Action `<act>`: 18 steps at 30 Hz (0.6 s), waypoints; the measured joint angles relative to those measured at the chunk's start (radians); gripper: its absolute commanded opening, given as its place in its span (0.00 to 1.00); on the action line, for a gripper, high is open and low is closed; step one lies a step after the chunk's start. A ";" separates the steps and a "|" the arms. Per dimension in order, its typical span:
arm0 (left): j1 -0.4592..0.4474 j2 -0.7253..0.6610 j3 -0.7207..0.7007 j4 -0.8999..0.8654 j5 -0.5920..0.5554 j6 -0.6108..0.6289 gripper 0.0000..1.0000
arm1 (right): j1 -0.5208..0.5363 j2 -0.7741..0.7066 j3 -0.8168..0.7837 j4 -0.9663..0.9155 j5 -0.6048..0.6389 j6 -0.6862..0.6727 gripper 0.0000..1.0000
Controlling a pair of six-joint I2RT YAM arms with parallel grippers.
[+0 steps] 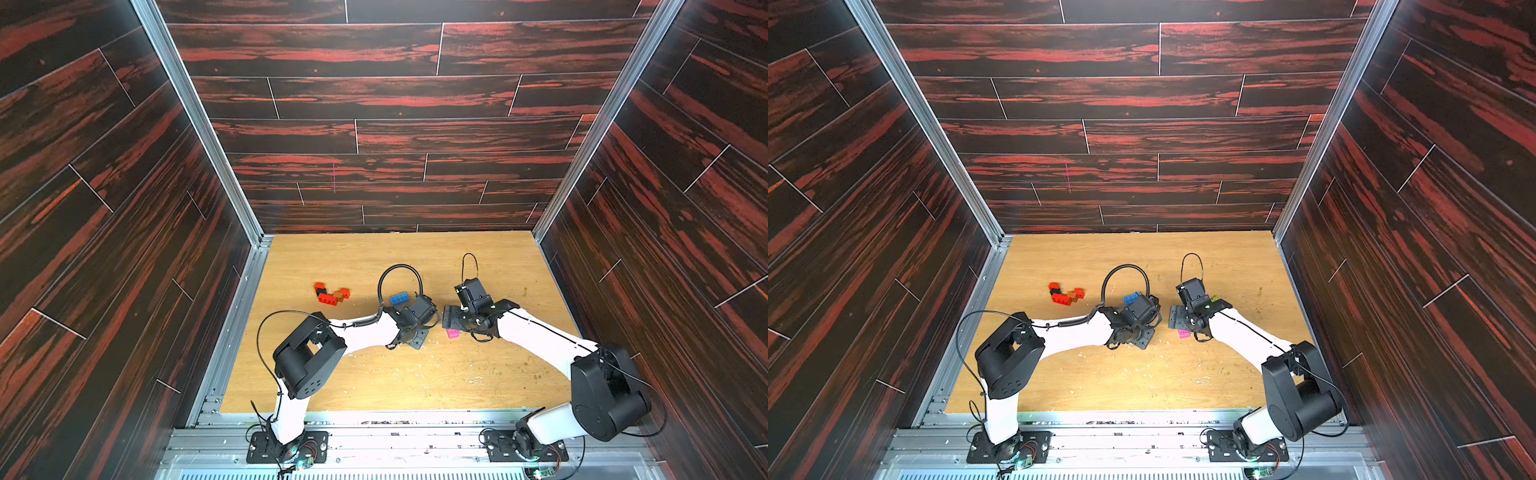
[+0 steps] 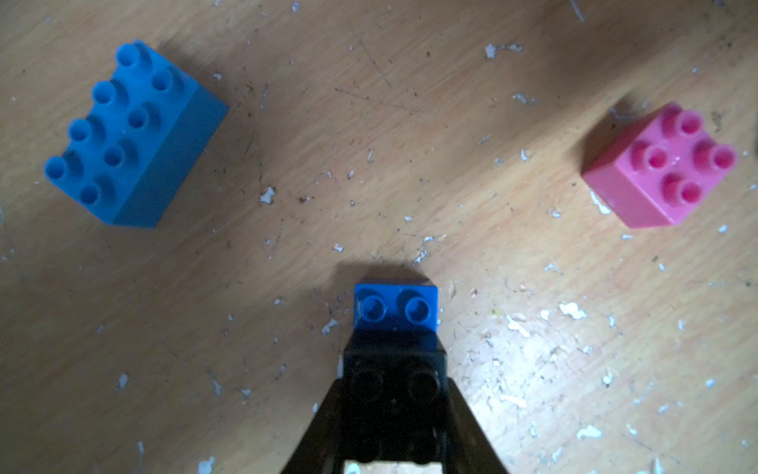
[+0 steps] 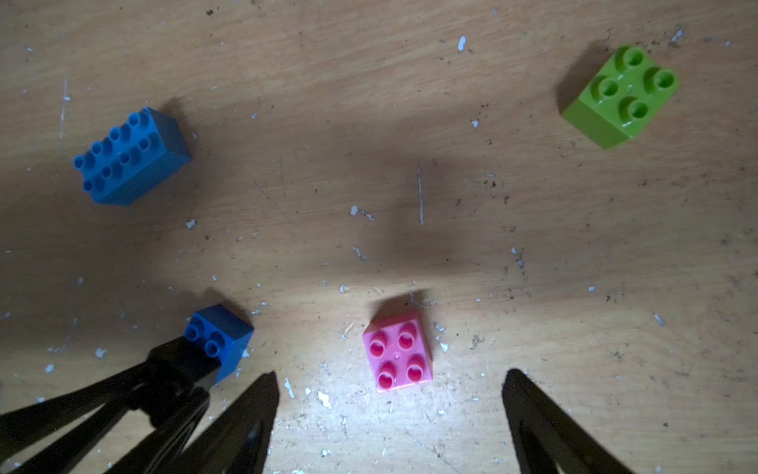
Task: Assemble the letter v with lego
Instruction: Assemble the lego brick with the lego brick.
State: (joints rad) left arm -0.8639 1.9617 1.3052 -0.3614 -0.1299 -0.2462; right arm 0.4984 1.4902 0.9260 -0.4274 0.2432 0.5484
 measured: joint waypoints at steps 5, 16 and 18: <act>0.037 0.010 0.040 -0.064 0.027 0.049 0.09 | -0.001 0.000 0.000 -0.002 0.001 0.000 0.88; 0.050 0.034 0.078 -0.100 0.034 0.068 0.09 | -0.001 0.008 0.000 -0.003 0.000 0.000 0.88; 0.049 0.033 0.066 -0.081 0.034 0.055 0.08 | -0.001 0.016 -0.001 -0.003 -0.001 0.000 0.88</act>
State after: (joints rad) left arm -0.8146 1.9949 1.3716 -0.4423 -0.0959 -0.1917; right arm 0.4973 1.5063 0.9253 -0.4305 0.2424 0.5484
